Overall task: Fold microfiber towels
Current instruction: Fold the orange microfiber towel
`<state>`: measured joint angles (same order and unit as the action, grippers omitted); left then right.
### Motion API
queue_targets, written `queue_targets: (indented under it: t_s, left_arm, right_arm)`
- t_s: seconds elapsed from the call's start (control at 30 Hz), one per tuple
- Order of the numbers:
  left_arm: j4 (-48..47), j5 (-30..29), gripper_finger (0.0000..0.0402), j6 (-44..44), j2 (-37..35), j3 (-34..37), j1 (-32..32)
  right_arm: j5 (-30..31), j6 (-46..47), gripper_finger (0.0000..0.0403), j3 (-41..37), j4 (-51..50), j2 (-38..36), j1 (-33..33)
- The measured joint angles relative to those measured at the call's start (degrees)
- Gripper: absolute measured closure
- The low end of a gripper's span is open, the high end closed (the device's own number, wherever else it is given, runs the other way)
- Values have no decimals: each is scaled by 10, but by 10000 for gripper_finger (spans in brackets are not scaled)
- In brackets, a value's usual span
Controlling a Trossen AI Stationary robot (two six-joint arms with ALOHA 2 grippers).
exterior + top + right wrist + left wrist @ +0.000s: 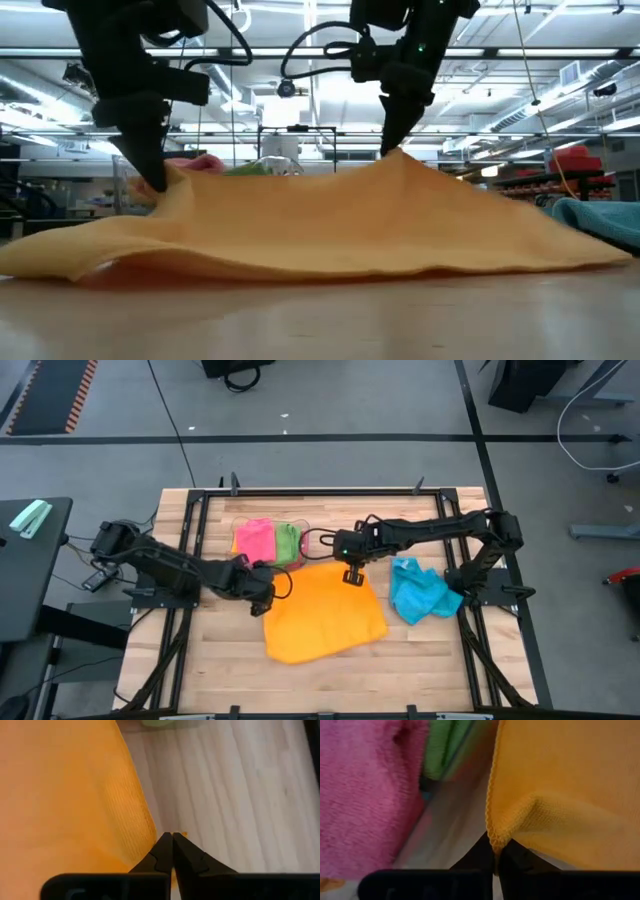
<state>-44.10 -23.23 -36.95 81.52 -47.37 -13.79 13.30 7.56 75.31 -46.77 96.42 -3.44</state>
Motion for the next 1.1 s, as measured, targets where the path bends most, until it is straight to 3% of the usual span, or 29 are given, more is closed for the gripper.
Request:
queue_targets:
  t_s: [0.13, 0.33, 0.47, 0.7, 0.9, 1.1]
  left_arm:
    - [-10, -3, 369, 9, 0, 0, 15]
    - [-44, 13, 286, 62, -4, 0, 11]
    - [-71, 25, 241, 128, -9, 0, 2]
    - [-91, 28, 220, 228, -11, 0, -12]
    - [-83, 14, 231, 448, -9, 0, -40]
    - [-64, -54, 236, 671, -9, 0, -78]
  right_arm:
    - [0, -36, 341, 0, 5, 0, -12]
    - [-1, -57, 252, 0, -23, 0, -36]
    - [-49, -61, 213, 0, 0, 0, -26]
    - [-63, -74, 201, -15, 159, -1, 67]
    - [-46, -28, 201, -41, 293, -1, 143]
    - [-8, 34, 201, -45, 303, -1, 182]
